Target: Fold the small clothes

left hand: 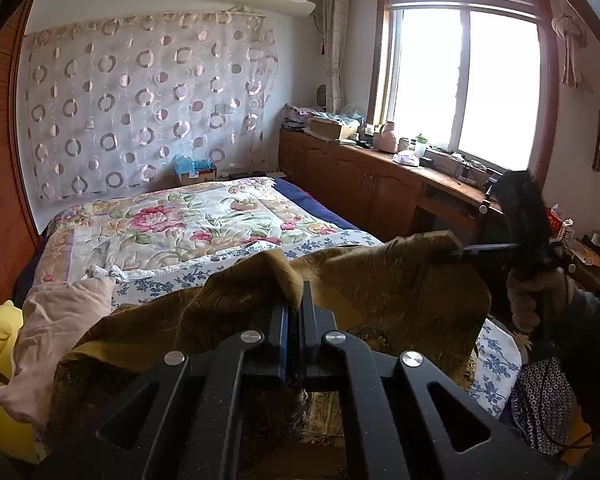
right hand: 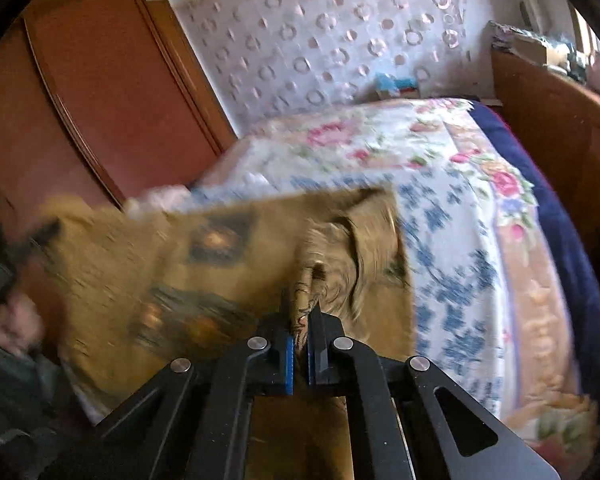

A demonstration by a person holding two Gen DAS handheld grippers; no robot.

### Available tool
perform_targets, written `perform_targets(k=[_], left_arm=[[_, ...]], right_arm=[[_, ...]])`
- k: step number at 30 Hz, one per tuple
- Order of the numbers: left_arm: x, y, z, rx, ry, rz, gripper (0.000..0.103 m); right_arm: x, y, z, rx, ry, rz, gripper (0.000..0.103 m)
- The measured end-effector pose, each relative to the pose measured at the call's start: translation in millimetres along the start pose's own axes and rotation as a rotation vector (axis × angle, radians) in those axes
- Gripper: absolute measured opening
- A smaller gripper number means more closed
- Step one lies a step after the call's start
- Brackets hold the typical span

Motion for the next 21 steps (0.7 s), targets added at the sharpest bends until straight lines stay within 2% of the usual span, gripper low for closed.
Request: perform_targets(k=[3, 5, 12, 16, 21], left_arm=[[0, 0, 0, -0.002, 0.001, -0.002, 0.004], [1, -1, -1, -0.005, 0.000, -0.004, 0.004], [10, -8, -2, -0.003, 0.008, -0.015, 0.004], [20, -16, 1, 0.011, 0.023, -0.034, 0.004], [42, -36, 13, 0.043, 0.047, -0.068, 0.004]], right_arm=[[-17, -2, 9, 0.035, -0.045, 0.017, 0.004], [-19, -13, 9, 0.047, -0.046, -0.023, 0.004], [13, -60, -41, 0.056, 0.088, -0.188, 0.004], [25, -81, -62, 0.064, 0.125, -0.220, 0.006], [31, -86, -60, 0.032, 0.110, -0.267, 0.034]])
Point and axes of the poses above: each gripper's, at about its wrist camera, not at the fingertips, and x roughly the way its jaws point, y to its left, z to its top, the point moved 10 cm from there along x, roughly the way its jaws point, and after that the axes turned 11 degrees about -z, right-handed, at the moved point
